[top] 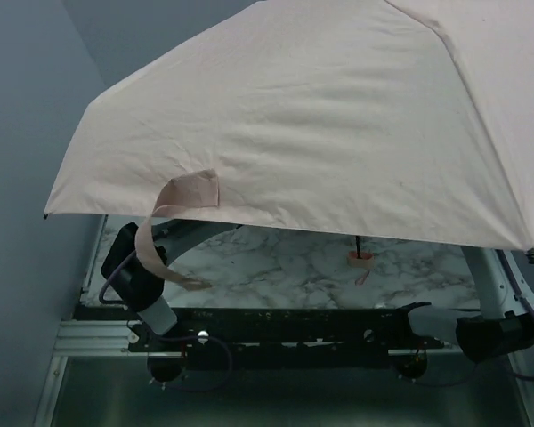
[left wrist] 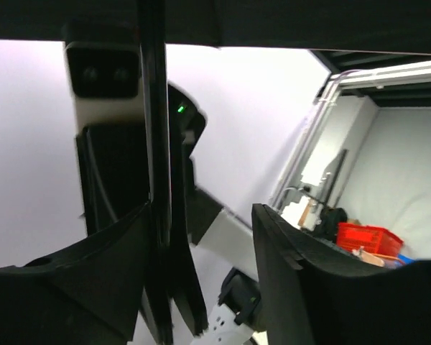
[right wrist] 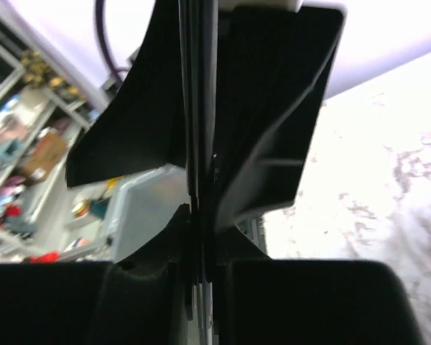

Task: Put away the umbrella

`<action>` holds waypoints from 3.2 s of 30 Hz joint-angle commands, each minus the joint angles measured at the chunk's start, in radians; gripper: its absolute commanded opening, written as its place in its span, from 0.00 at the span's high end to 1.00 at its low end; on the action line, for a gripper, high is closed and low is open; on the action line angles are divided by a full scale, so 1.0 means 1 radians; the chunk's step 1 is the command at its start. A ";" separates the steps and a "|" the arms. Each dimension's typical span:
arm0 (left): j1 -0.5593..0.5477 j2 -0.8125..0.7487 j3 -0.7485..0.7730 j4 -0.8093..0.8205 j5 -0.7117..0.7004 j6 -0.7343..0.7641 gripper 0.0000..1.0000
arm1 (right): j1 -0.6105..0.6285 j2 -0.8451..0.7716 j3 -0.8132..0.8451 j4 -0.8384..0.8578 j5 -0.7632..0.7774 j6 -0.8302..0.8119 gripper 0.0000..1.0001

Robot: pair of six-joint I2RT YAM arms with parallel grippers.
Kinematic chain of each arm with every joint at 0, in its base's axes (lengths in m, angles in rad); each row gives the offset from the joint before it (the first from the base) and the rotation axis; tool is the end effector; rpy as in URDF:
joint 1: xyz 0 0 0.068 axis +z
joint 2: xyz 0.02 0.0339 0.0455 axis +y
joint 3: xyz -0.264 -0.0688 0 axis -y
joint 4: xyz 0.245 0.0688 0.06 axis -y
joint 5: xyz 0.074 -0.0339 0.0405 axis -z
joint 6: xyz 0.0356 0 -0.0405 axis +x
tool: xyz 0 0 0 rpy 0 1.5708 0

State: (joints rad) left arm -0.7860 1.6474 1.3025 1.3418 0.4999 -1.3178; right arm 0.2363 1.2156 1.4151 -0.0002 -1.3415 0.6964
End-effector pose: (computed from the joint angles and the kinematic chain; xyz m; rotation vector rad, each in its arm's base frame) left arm 0.2340 -0.2584 0.4387 0.3968 0.8270 -2.1292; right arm 0.2222 0.0892 0.4846 -0.9139 1.5246 1.6056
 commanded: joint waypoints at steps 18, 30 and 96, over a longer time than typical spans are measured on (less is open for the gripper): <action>-0.006 -0.166 0.031 -0.506 -0.106 0.326 0.43 | 0.009 -0.057 0.050 -0.566 0.259 -0.645 0.99; -0.006 -0.121 0.098 -0.470 0.005 0.301 1.00 | 0.010 -0.091 -0.004 -0.579 0.212 -0.673 0.94; 0.062 -0.113 0.207 -0.553 -0.430 0.260 0.26 | 0.011 -0.048 -0.006 -0.401 0.138 -0.469 0.99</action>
State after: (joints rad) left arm -0.7326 1.5234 1.4628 0.8154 0.1131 -1.0805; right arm 0.2466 1.1969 1.3903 -0.3931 -1.1965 0.2855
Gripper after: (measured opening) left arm 0.759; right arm 0.147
